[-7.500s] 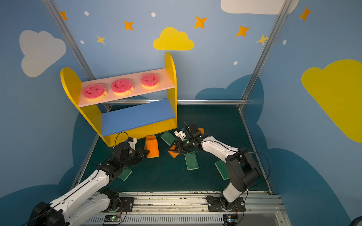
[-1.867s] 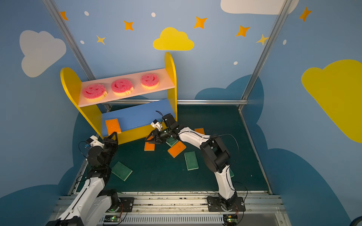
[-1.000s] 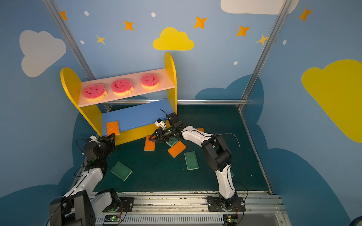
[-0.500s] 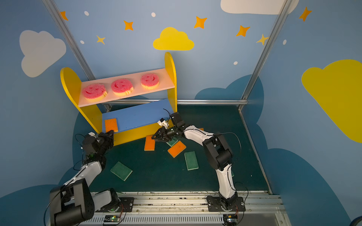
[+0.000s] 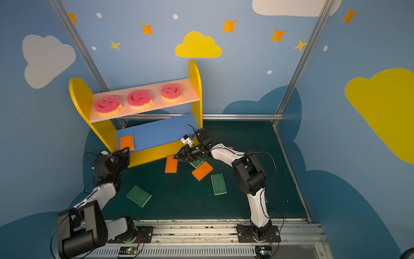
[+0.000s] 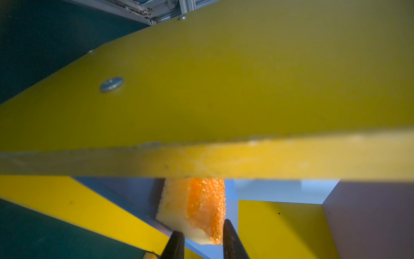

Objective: Place and organize the cleaning sponges onto the shelf
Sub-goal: 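Bring the left gripper to the orange sponge held by the right gripper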

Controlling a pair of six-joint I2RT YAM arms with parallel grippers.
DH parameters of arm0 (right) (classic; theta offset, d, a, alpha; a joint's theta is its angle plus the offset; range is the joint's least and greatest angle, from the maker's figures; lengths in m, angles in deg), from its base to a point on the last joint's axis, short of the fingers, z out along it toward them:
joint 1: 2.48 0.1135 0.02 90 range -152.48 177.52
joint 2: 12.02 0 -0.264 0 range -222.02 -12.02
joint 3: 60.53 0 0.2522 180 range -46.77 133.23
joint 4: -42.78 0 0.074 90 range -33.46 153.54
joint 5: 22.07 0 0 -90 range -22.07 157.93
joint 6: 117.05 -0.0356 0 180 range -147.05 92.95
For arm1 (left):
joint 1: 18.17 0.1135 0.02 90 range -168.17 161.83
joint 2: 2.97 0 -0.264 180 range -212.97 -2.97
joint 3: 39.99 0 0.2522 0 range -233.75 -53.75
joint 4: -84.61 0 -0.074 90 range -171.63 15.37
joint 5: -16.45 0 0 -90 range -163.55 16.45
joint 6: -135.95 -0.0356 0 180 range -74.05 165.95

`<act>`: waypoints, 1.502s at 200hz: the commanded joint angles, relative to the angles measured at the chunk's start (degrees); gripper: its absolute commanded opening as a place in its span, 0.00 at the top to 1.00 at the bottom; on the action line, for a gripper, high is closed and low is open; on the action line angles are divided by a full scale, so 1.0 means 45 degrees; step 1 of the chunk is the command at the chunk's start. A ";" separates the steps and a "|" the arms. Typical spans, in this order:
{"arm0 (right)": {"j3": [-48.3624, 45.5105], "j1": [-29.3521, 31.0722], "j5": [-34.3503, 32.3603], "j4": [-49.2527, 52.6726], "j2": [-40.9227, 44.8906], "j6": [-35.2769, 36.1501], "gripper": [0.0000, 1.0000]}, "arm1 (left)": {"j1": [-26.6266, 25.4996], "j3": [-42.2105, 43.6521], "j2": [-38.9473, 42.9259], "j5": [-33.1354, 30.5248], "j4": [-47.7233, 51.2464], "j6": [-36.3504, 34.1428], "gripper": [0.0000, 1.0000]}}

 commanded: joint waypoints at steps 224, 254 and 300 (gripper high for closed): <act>-0.0485 0.0701 -0.2548 0.2583 0.0570 0.1000 0.51 | -0.2667 0.0886 0.4858 -0.0558 0.5730 -0.2971 0.23; -0.0845 0.0815 -0.3317 0.2156 0.0430 0.0388 0.46 | -0.4138 0.1427 0.5086 -0.1136 0.5947 -0.3188 0.11; -0.0805 0.0832 -0.4563 0.1724 0.0069 -0.0428 0.41 | -0.5613 0.1697 0.5106 -0.1611 0.6473 -0.3752 0.06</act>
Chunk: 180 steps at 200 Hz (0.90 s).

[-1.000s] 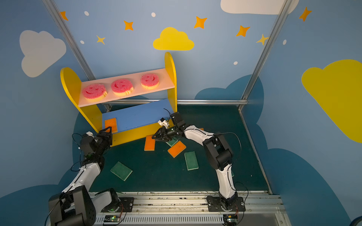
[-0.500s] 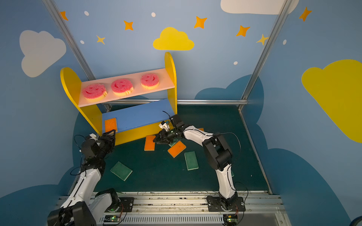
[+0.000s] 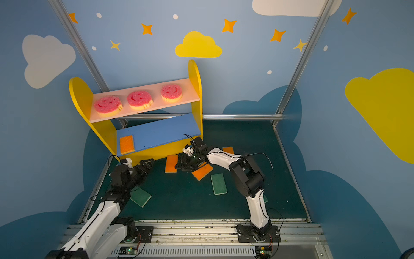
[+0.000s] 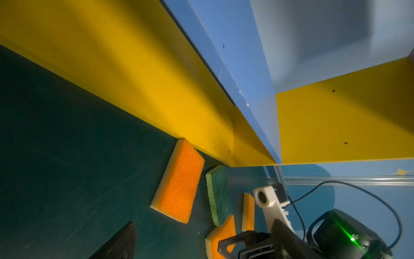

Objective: Place and organize the cleaning sponges onto the shelf
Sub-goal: 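Bring the left gripper to the orange sponge held by the right gripper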

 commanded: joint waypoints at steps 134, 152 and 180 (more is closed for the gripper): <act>0.3392 0.0221 -0.2110 0.0751 -0.2939 -0.0811 0.45 | -0.2164 0.1543 -0.0800 -0.0756 0.0665 -0.1757 0.01; 0.3694 0.0275 -0.2170 0.0856 -0.3214 -0.0792 0.46 | -0.2163 0.1579 -0.1286 -0.0625 0.0365 -0.1768 0.00; 0.3890 0.0282 -0.2172 0.0973 -0.3509 -0.0781 0.46 | -0.2163 0.1732 -0.1793 -0.0560 -0.0012 -0.1710 0.00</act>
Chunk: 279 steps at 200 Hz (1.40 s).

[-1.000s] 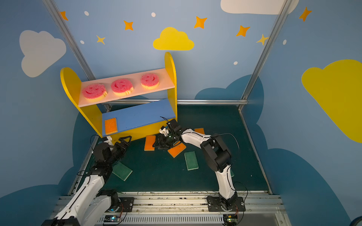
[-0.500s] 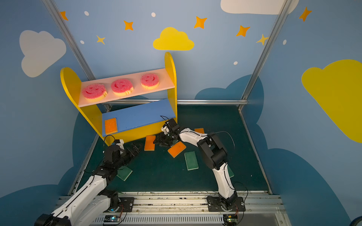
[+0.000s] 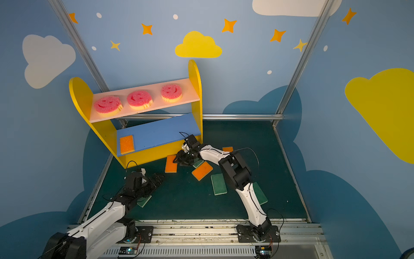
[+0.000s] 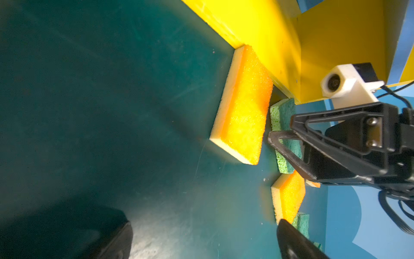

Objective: Place and organize the cleaning sponges onto the shelf
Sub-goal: 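Bring the left gripper to the orange sponge held by the right gripper, then grasp the orange sponge with the left gripper and open the right gripper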

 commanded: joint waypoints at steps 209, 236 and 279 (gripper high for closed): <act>0.0615 0.0160 -0.0276 -0.0092 -0.1493 -0.0669 0.87 | -0.0055 0.0668 0.1624 -0.0873 0.1044 0.0351 0.00; 0.0467 0.0166 -0.0229 -0.0180 -0.1386 -0.0666 0.97 | -0.0055 0.0580 0.2002 -0.0635 0.1313 0.0309 0.00; 0.0015 0.0181 -0.0293 -0.0346 -0.0614 -0.0581 1.00 | -0.0055 0.0377 0.2413 -0.0298 0.1503 0.0123 0.01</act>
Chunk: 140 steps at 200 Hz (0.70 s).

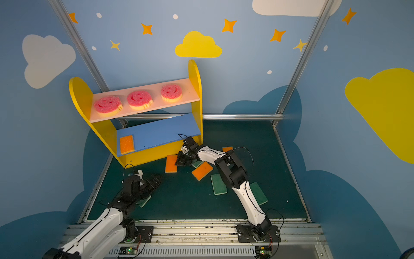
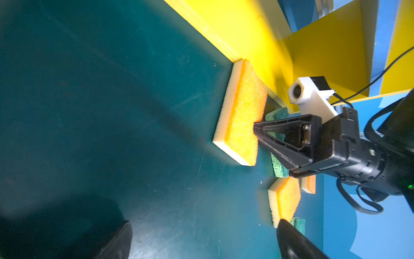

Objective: Place and organize the cleaning sponges onto the shelf
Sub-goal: 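Grasp the orange sponge with the left gripper and open the right gripper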

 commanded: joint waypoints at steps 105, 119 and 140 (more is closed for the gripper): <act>-0.2647 0.0044 -0.0627 -0.0209 0.3563 0.0124 1.00 | -0.1568 -0.1428 0.0869 -0.0254 0.0072 0.0247 0.22; -0.2693 0.0015 -0.0652 0.0077 0.3923 0.0041 1.00 | -0.2181 -0.1324 0.1066 -0.1032 -0.0706 0.0493 0.29; -0.2880 -0.0027 -0.0743 0.0094 0.4512 -0.0047 1.00 | -0.2884 -0.1170 0.1042 -0.1827 -0.1743 0.0987 0.39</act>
